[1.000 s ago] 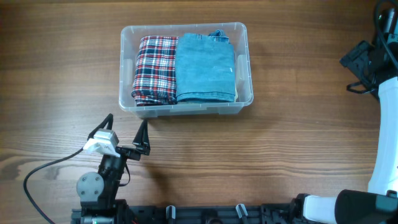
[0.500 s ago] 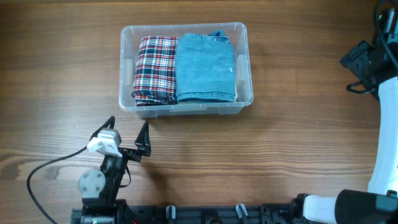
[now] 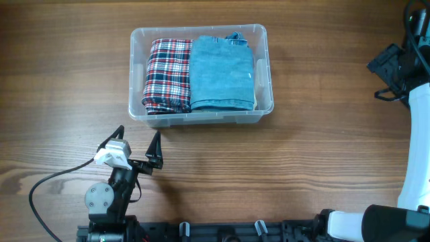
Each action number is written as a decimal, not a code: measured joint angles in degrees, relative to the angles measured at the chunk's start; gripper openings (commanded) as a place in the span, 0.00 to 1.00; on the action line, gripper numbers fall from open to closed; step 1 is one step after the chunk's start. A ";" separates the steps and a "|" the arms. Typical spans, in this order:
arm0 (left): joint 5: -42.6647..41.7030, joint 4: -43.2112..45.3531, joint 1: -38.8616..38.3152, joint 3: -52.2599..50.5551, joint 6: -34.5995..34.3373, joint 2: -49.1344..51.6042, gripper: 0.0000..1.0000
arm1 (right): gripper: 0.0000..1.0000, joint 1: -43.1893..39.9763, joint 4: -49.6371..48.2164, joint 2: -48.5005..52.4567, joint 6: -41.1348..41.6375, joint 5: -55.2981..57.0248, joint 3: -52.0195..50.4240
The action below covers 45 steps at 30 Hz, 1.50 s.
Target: Pack container
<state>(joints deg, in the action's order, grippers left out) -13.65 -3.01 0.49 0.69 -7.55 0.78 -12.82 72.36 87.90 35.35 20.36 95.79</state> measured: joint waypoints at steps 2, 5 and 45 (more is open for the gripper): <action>0.00 0.00 0.00 0.00 0.00 0.00 1.00 | 1.00 0.02 -0.07 0.00 0.00 0.00 0.00; 0.00 0.00 0.00 0.00 0.00 0.00 1.00 | 1.00 0.02 -0.81 -0.46 0.00 0.00 -0.09; 0.00 0.02 0.00 0.00 0.00 -0.04 1.00 | 1.00 12.15 -59.32 -86.75 -20.31 -17.11 -79.71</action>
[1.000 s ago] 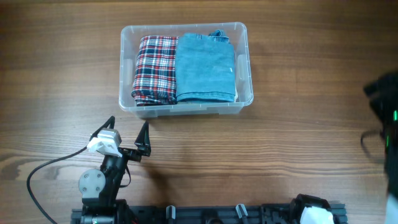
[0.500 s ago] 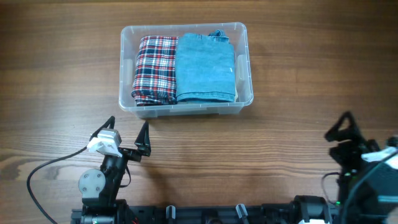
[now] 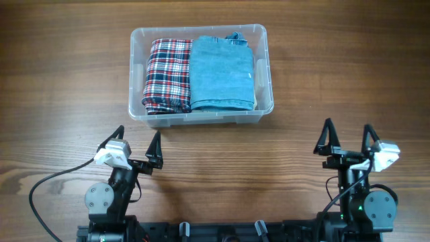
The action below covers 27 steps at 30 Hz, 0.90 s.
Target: Pack container
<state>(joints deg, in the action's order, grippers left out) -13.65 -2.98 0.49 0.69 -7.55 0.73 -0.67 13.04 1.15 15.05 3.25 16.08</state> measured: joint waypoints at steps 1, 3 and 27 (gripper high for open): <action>0.00 -0.02 0.00 0.00 0.00 0.00 1.00 | 1.00 0.92 -2.54 0.00 -0.39 -0.46 -1.40; 0.00 -0.02 0.00 0.00 0.00 0.00 1.00 | 1.00 1.51 -6.56 -0.07 -0.44 -0.90 -3.65; 0.00 -0.02 0.00 0.00 0.00 0.00 1.00 | 1.00 -0.63 -13.07 -0.15 -7.87 -4.76 -15.67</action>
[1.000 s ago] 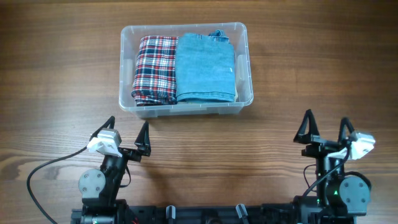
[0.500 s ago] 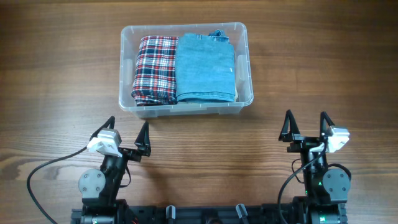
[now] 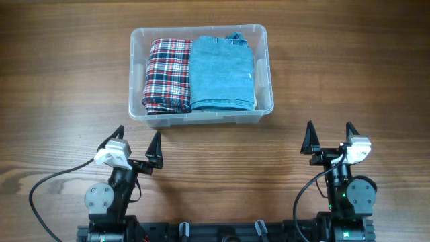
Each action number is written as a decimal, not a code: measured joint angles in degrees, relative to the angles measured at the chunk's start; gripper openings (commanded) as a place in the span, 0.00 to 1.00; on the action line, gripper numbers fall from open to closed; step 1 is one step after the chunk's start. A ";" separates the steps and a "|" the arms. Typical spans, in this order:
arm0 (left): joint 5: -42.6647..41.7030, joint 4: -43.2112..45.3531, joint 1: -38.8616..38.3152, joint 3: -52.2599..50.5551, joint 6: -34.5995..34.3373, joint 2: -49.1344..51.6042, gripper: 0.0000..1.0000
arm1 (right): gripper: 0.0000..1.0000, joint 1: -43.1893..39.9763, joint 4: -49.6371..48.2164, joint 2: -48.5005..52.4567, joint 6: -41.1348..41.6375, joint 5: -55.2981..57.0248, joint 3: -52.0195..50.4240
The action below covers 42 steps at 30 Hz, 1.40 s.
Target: Pack container
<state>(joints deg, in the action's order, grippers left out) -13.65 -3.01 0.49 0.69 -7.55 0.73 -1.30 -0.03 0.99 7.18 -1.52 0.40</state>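
A clear plastic container (image 3: 201, 115) stands at the back centre of the wooden table. Inside it lie a folded red plaid cloth (image 3: 167, 74) on the left and a folded blue denim cloth (image 3: 222, 72) on the right, side by side. My left gripper (image 3: 138, 143) rests open near the front left, empty, its fingers pointing toward the container. My right gripper (image 3: 330, 138) rests open near the front right, also empty.
A black cable (image 3: 54, 180) loops from the left arm's base toward the front edge. The arm mounts (image 3: 222, 232) run along the front edge of the table.
The right arm has shifted a little to the left and back at the front right, its gripper still open. The left arm and the container's contents have not moved.
At first the right arm stood raised at the far right edge, away from the table's front, while the left rested open at the front left. Later the right arm was folded down at the front right, gripper open. Now it sits slightly further left.
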 measured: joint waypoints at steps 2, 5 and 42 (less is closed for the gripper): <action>0.00 0.00 0.00 0.00 0.00 0.00 1.00 | 1.00 0.00 0.00 0.00 0.00 0.00 0.00; 0.00 0.00 0.00 0.00 0.00 0.00 1.00 | 1.00 0.00 -0.02 0.00 -1.09 0.07 0.00; 0.00 0.00 0.00 0.00 0.00 0.00 1.00 | 1.00 0.00 -0.02 0.00 -11.39 0.09 0.00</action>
